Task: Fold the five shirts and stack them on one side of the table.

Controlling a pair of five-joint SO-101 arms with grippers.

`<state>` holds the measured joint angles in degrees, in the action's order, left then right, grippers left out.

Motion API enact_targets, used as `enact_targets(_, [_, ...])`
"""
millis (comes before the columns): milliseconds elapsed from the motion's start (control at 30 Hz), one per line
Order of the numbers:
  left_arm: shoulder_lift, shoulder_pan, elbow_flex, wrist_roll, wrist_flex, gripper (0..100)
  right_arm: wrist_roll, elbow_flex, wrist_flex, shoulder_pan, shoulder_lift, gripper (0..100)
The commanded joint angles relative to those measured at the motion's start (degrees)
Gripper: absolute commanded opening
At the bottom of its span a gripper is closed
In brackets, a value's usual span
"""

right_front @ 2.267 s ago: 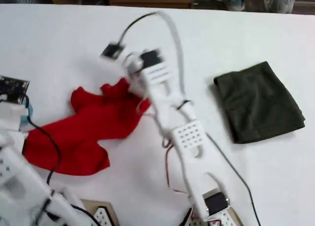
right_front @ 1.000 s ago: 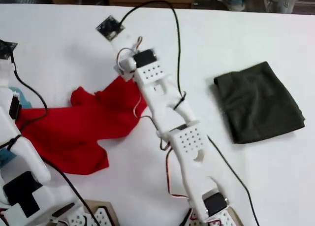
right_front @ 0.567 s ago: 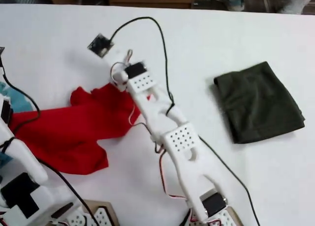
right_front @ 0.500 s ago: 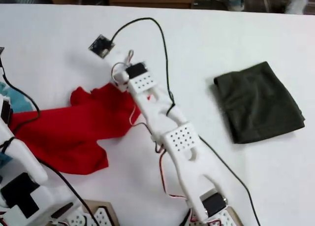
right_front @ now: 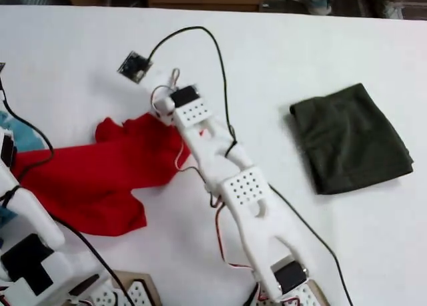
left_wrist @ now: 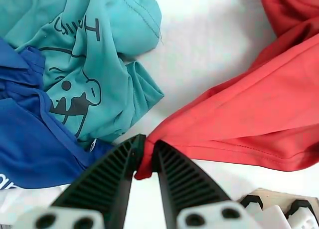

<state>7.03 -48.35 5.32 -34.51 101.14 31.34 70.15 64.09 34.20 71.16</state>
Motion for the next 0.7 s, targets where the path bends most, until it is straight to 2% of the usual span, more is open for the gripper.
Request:
enact_targets(0, [3.0,-0.3,2.2,-0.4,0.8,2,0.7,8.4,5.1,-1.7,-5.0,2.0])
enact_targets(200, [3.0,2.9,2.3,-0.4,0.8,2,0.8,21.0,21.5,-3.6,-12.1,2.0])
enact_targets(400, [2.9,12.8,2.2,0.0,0.8,2,0.8,25.4,36.5,-3.6,-15.4,2.0])
enact_targets(567, [3.0,25.3,2.7,2.1,0.4,2,0.4,25.1,37.5,-7.2,-18.9,2.0])
enact_targets(667, [3.1,29.4,6.6,6.2,0.7,2,0.4,24.5,37.5,-10.9,-23.7,2.0])
